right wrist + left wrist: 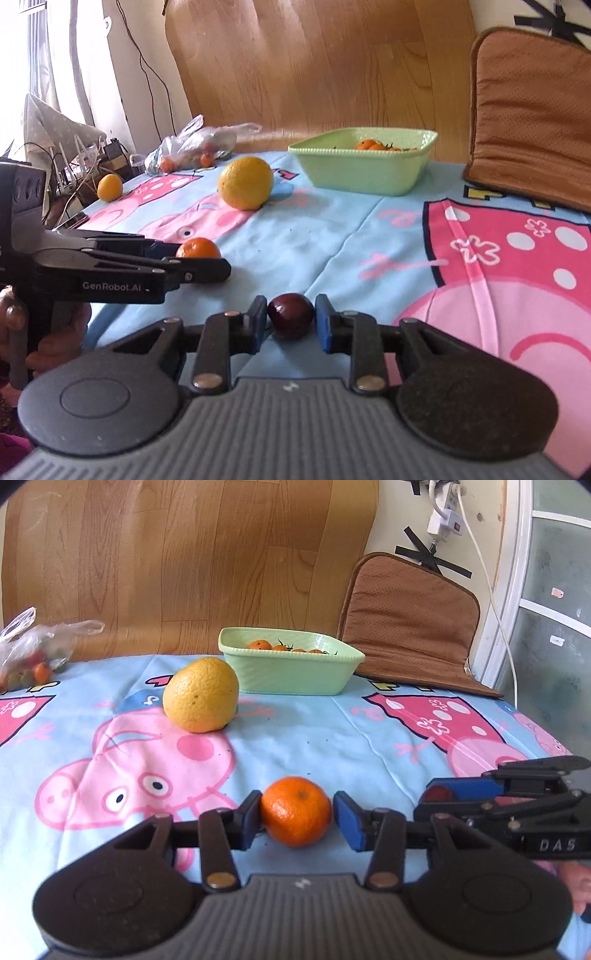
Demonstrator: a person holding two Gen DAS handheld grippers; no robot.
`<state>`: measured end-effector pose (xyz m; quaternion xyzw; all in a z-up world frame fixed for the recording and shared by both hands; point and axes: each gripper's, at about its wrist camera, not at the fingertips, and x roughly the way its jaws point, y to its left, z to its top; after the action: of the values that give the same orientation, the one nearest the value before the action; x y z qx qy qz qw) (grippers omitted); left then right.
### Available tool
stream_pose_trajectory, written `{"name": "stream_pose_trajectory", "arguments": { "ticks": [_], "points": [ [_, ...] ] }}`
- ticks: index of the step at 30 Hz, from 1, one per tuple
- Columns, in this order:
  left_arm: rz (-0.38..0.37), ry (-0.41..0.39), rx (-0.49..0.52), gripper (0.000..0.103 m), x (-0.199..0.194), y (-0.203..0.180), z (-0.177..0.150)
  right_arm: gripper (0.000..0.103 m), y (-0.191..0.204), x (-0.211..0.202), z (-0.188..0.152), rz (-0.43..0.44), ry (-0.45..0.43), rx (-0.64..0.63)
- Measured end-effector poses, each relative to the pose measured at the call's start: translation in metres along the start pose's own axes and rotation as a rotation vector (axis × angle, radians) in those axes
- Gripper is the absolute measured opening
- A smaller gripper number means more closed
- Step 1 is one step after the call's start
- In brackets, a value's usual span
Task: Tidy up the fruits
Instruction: 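Hold the tangerine and cherry closed in both tools above the cloth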
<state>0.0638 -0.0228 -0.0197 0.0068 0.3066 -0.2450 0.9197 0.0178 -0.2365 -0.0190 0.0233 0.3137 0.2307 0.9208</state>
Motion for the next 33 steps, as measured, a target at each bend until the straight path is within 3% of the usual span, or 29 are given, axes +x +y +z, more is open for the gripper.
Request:
{"name": "stream_pose_trajectory", "arguments": {
  "ticks": [3,13,15,16,17,33],
  "points": [
    [0.006,-0.005,-0.010,0.050,-0.001,0.001,0.000,0.047,0.003,-0.003,-0.003,-0.005,-0.011,0.008],
    [0.040,-0.022,-0.025,0.050,-0.004,0.002,-0.002,0.048,0.011,-0.008,-0.008,-0.063,-0.020,0.012],
    [0.036,-0.028,-0.027,0.047,-0.005,0.002,-0.003,0.046,0.012,-0.008,-0.009,-0.076,-0.021,0.010],
    [0.029,-0.031,-0.027,0.040,-0.006,0.002,-0.003,0.032,0.013,-0.008,-0.010,-0.090,-0.021,0.008],
    [0.024,-0.032,-0.025,0.039,-0.006,0.002,-0.003,0.027,0.013,-0.007,-0.010,-0.096,-0.015,0.004],
    [0.016,-0.031,-0.003,0.039,-0.005,-0.002,-0.004,0.028,0.016,-0.010,-0.012,-0.097,-0.030,0.022]
  ]
}}
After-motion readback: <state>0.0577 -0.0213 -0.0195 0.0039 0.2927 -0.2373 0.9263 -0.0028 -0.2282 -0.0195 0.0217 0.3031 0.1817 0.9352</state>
